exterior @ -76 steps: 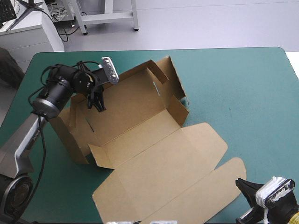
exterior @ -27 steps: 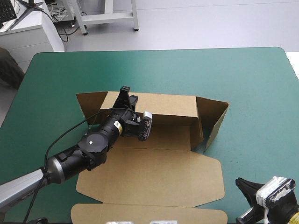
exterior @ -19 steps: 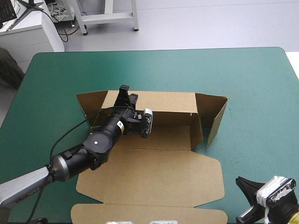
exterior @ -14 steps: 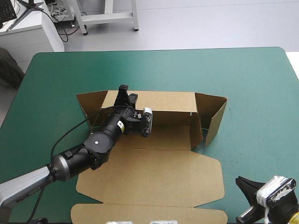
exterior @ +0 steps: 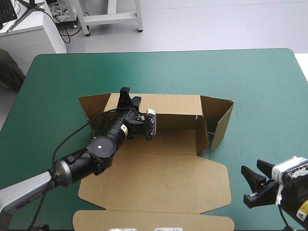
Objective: Fold the box
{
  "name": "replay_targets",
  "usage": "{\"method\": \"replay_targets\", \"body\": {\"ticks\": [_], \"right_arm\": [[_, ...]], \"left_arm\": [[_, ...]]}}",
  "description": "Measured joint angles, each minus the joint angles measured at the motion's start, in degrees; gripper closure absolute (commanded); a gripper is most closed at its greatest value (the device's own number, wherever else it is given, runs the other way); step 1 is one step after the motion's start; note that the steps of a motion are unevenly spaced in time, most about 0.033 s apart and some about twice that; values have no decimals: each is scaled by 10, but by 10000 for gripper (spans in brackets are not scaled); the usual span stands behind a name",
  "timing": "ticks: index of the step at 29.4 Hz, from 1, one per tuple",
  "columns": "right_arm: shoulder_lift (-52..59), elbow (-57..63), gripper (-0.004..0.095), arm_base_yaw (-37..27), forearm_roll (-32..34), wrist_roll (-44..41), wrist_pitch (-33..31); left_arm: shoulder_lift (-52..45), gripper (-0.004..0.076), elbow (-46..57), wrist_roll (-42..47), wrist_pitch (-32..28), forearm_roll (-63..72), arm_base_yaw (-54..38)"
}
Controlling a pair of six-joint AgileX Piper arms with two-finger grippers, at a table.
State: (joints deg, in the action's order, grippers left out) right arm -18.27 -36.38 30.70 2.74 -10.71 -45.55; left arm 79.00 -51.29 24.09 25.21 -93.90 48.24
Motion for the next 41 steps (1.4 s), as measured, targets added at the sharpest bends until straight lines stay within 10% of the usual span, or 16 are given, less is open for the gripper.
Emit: {"method": "replay_targets", "body": {"ticks": [21,41], "right_arm": [[-431,-454,447,-10,80,3,-138],[-794,-687,447,-159,-88,209,-195]], "left_arm": [[0,734,0,0,3,-1,0],[0,734,0,0,3,-2,0]]}}
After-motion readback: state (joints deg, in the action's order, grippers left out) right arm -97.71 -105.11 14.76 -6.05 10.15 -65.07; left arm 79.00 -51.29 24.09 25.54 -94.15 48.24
